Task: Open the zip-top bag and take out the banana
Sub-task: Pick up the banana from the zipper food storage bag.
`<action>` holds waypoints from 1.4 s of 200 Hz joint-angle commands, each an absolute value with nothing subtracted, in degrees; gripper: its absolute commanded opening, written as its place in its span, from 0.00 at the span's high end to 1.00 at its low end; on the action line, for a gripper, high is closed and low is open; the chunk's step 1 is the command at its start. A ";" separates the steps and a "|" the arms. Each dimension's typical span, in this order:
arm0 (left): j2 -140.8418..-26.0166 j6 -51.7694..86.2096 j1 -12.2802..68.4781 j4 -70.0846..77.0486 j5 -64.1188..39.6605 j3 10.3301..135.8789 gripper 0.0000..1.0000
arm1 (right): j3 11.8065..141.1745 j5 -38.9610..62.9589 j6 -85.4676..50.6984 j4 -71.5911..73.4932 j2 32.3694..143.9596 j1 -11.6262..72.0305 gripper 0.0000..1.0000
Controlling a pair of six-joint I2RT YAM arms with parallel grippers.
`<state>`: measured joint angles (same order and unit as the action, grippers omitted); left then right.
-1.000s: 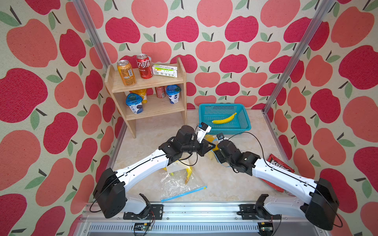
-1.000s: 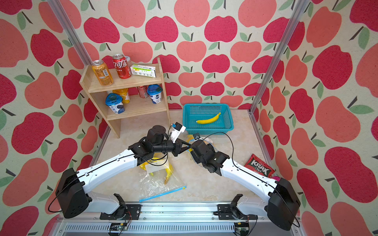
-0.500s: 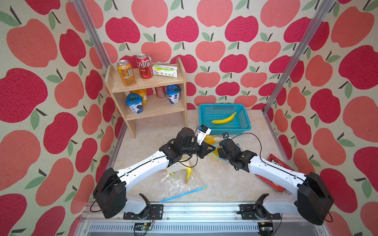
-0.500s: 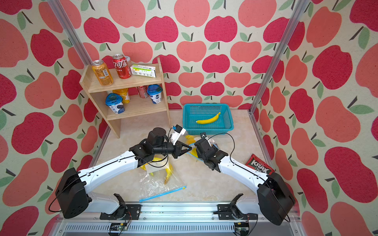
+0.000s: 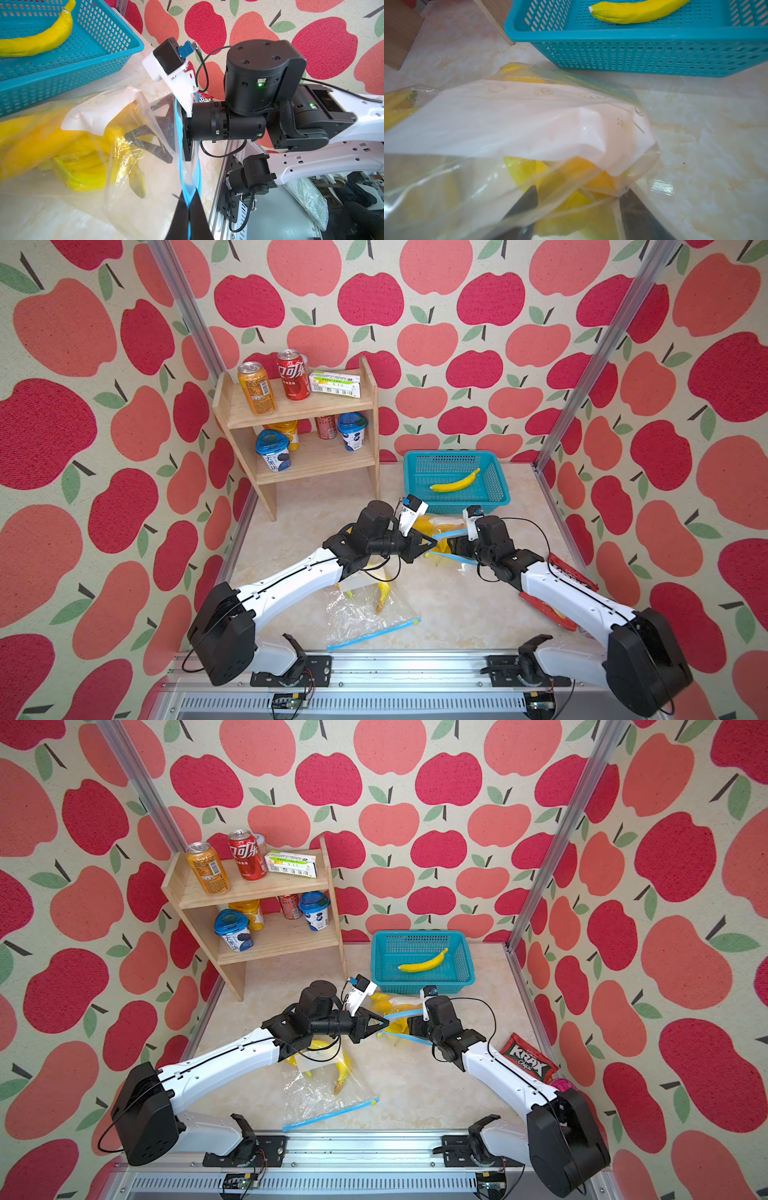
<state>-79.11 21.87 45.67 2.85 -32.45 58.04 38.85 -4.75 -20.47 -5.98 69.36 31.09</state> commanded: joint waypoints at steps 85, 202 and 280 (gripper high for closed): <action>-75.45 22.50 43.91 4.46 -33.32 58.10 1.00 | 37.74 -16.44 -21.67 -10.31 73.78 28.26 0.38; -73.61 23.04 43.36 4.64 -33.35 56.61 1.00 | 41.97 -15.11 -21.60 -6.94 86.17 28.25 0.58; -75.34 23.73 42.47 4.76 -33.40 56.73 1.00 | 43.46 -14.79 -20.30 -16.14 73.34 37.42 0.76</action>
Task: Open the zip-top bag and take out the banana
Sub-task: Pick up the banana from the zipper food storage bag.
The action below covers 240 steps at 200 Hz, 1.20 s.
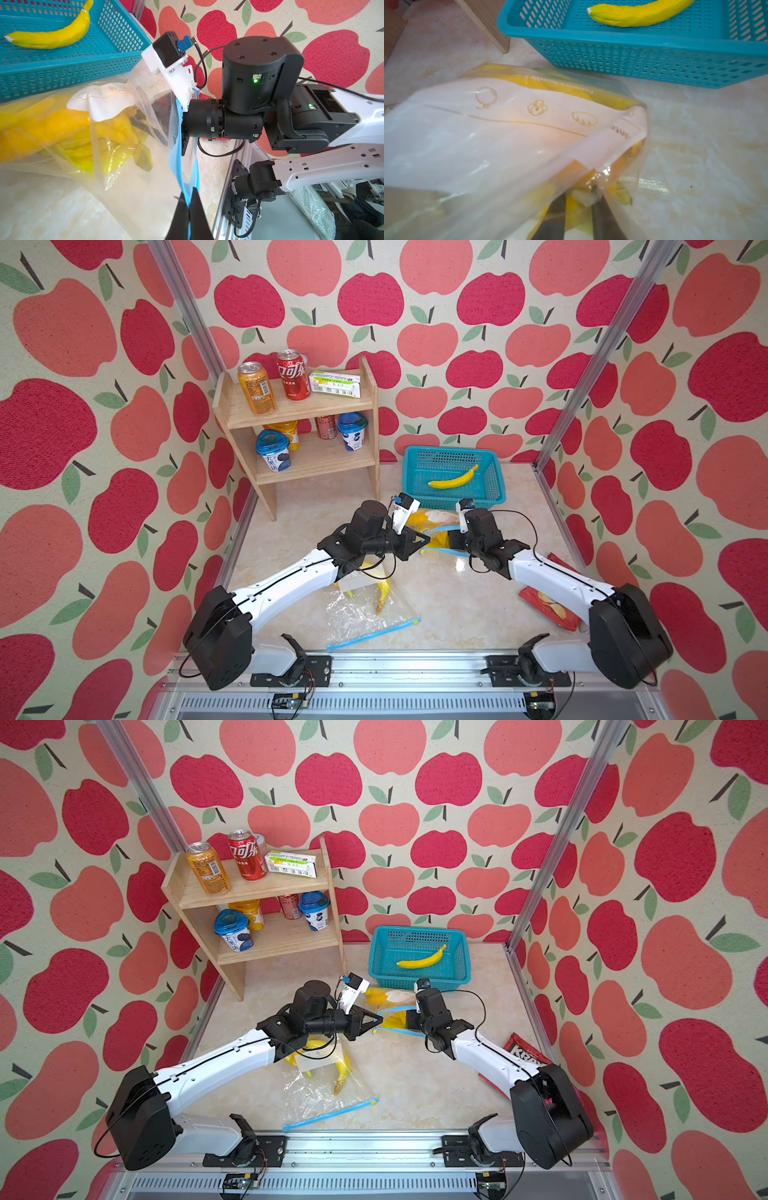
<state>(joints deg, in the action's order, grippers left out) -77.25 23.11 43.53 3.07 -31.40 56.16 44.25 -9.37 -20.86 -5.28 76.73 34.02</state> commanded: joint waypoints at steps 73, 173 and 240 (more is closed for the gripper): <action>-76.11 24.34 42.30 5.76 -34.62 56.67 1.00 | 39.81 -24.67 -10.33 -8.50 71.64 42.12 0.24; -76.11 26.02 42.24 5.31 -33.94 56.46 1.00 | 40.40 -23.98 3.51 6.95 77.82 44.43 0.28; -77.16 30.44 40.45 5.13 -32.02 56.05 1.00 | 33.94 -28.52 12.74 12.01 70.75 48.75 0.25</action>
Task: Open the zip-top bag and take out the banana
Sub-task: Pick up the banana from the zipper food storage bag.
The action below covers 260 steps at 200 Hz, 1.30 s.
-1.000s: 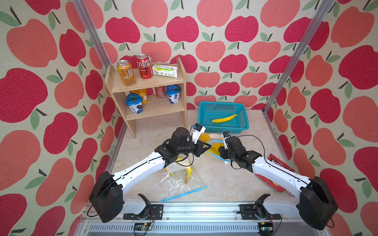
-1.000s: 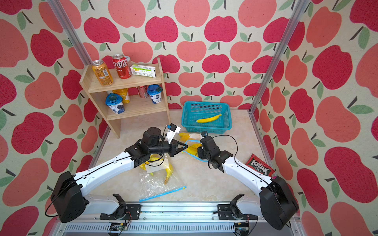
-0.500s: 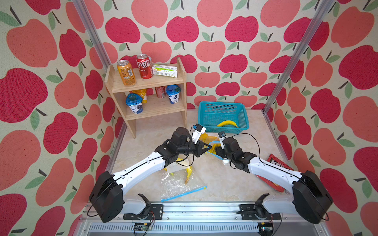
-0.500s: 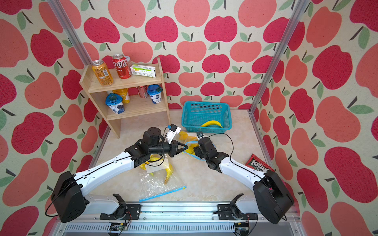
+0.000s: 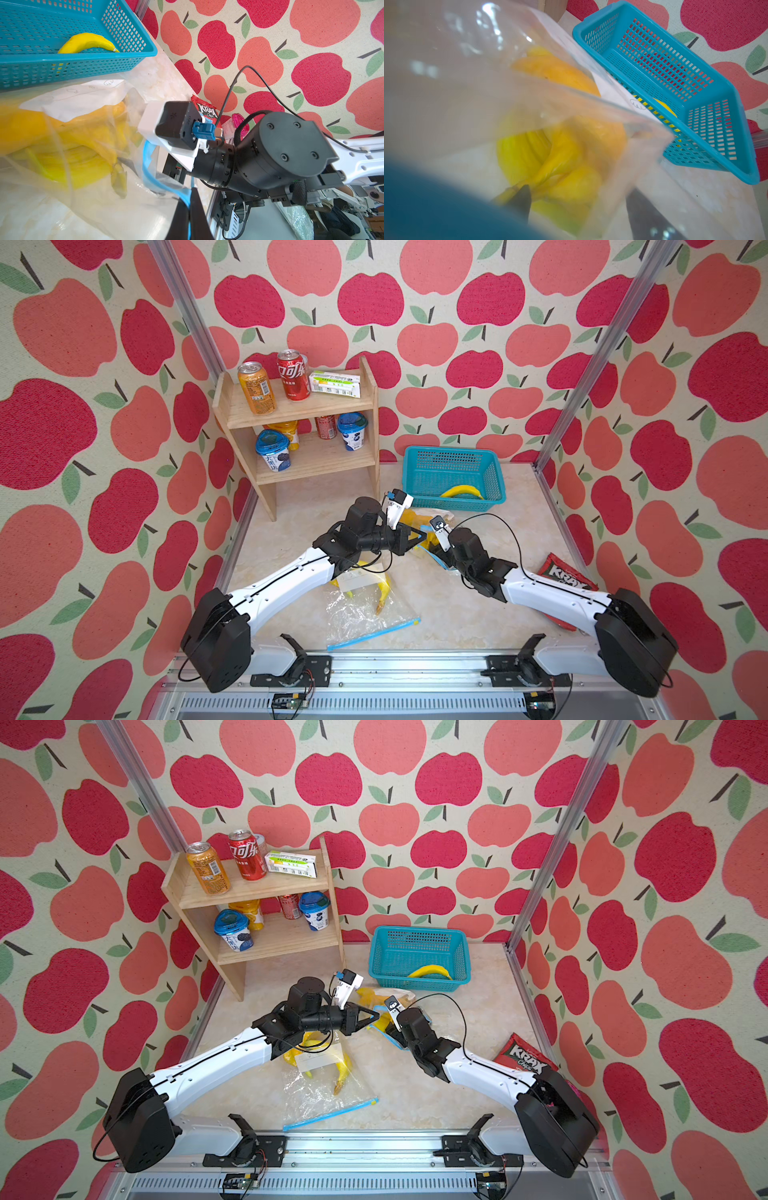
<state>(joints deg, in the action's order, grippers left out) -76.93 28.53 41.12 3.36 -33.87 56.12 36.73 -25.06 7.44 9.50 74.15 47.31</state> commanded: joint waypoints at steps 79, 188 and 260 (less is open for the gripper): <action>-79.74 34.21 39.32 6.67 -36.39 56.42 1.00 | 34.17 -24.48 19.34 24.39 77.43 46.77 0.23; -79.79 36.30 38.19 4.36 -37.96 56.46 0.98 | 37.00 -24.64 27.82 48.81 90.79 44.12 0.19; -83.01 37.35 38.14 6.86 -41.79 56.39 0.98 | 42.58 -21.36 31.79 46.33 95.97 42.19 0.18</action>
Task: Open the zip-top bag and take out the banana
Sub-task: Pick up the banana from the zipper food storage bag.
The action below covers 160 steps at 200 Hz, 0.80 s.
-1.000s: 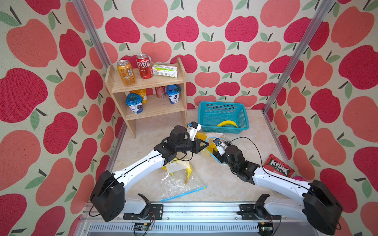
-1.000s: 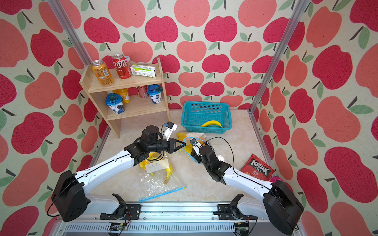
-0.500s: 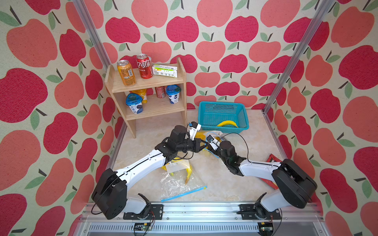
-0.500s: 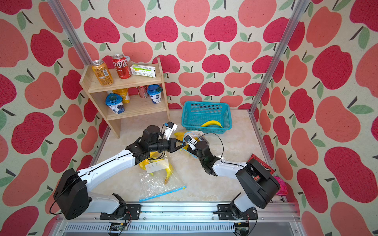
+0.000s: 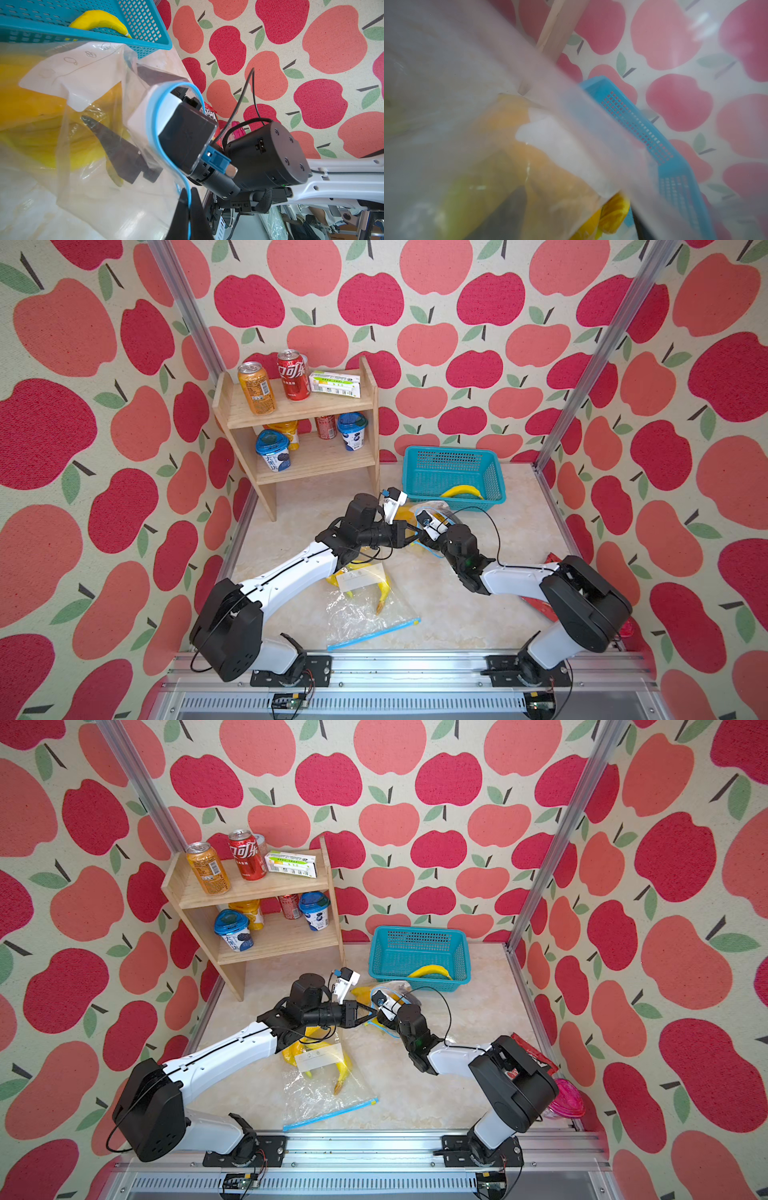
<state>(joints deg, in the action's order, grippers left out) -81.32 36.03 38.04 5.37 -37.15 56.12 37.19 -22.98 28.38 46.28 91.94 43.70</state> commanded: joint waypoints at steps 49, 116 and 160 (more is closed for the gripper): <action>-81.18 36.15 38.07 6.25 -41.08 55.66 0.98 | 51.10 -15.72 29.04 36.59 102.87 37.48 0.17; -81.79 36.64 38.04 6.38 -40.26 55.39 0.97 | 53.87 -17.10 28.83 38.33 106.63 36.57 0.46; -81.71 36.47 37.33 5.98 -39.83 55.62 0.97 | 49.45 -16.31 29.11 37.05 100.77 38.93 0.65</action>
